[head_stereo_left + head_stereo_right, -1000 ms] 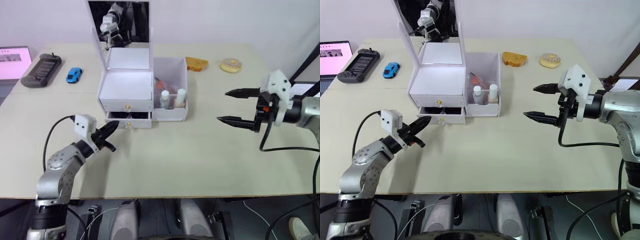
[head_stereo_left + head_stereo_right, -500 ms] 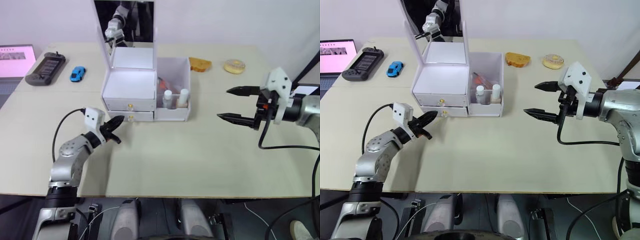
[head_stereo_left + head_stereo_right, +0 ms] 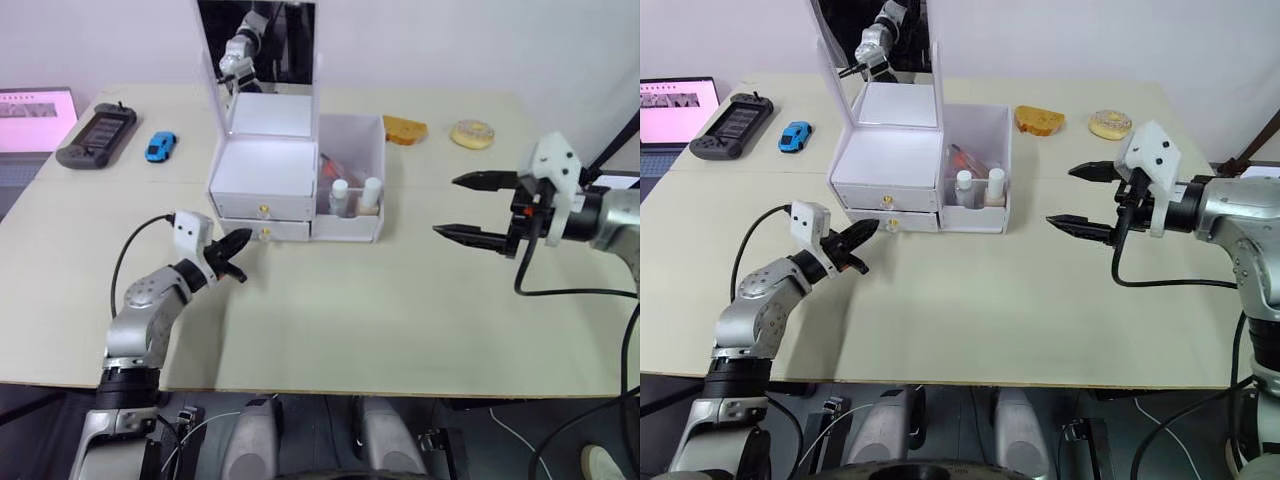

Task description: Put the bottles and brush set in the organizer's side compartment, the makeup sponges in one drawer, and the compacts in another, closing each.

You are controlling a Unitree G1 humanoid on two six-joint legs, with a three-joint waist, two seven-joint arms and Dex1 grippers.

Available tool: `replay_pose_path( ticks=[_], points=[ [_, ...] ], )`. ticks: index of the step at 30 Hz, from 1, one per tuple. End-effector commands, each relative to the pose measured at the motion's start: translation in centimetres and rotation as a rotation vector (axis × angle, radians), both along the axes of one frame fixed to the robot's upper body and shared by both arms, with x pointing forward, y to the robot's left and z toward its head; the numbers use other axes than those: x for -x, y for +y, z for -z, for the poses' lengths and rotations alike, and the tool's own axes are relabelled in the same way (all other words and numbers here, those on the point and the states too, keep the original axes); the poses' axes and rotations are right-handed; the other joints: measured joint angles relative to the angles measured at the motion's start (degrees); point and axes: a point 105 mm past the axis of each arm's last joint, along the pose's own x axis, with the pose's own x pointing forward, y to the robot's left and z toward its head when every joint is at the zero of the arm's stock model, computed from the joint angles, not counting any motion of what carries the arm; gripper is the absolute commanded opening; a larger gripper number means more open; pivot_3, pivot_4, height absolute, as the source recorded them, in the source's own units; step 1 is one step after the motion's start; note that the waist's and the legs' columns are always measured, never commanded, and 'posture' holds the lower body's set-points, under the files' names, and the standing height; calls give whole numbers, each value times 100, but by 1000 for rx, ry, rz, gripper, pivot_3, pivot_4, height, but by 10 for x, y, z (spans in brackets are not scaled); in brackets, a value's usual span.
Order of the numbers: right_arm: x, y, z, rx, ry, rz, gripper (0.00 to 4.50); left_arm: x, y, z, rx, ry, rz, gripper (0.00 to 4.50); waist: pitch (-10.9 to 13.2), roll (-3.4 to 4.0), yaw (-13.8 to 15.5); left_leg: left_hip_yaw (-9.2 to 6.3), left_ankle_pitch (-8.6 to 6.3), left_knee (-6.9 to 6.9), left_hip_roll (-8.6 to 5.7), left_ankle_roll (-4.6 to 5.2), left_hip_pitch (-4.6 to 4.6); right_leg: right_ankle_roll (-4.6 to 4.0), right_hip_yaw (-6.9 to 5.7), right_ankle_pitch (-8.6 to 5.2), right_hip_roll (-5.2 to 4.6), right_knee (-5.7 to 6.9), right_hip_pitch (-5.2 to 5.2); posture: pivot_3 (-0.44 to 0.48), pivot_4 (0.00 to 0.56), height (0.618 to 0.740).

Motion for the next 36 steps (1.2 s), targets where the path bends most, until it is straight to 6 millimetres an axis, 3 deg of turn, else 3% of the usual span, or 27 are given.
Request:
replay_pose_path(
  ticks=[1,11,16,22,26,32,36],
  points=[
    [1,3,-10,-6,-42,-11,4500,-5,-3,-31,9,-99,7,59,0,0,-5,0,0,3,0,0,-2,0,0,0,0,0,0,0,150,738],
    [3,4,-7,-17,-22,-12,4500,-5,-4,-28,7,-85,24,59,0,0,-2,-1,0,16,-1,0,-4,-4,1,3,0,-1,6,0,150,738],
    [7,-5,-1,-33,-50,15,4500,32,10,-18,-48,-39,96,59,0,0,-58,1,-3,2,1,1,-3,-2,2,2,-1,-9,4,0,150,738],
    [7,-27,14,-174,27,67,4500,55,73,-29,-112,-25,-34,59,0,0,-45,-6,-2,-15,6,1,3,0,-2,0,7,-2,-7,0,150,738],
    [4,-57,20,-327,59,176,4500,73,112,-33,-221,-7,-90,1320,1,0,-54,-1,-3,-13,5,1,3,-2,-1,1,-1,-9,-5,0,150,738],
    [18,-84,57,-323,39,257,4500,94,151,-34,-410,18,-182,4434,-1,1,-31,10,-3,-54,3,0,2,-8,-1,4,-9,-64,-1,0,150,738],
    [16,-92,65,-347,-7,312,4500,100,162,-34,-409,1,-226,4434,0,5,-56,22,-3,-69,4,0,0,-7,1,4,-11,-78,-5,0,150,738]
  ],
)
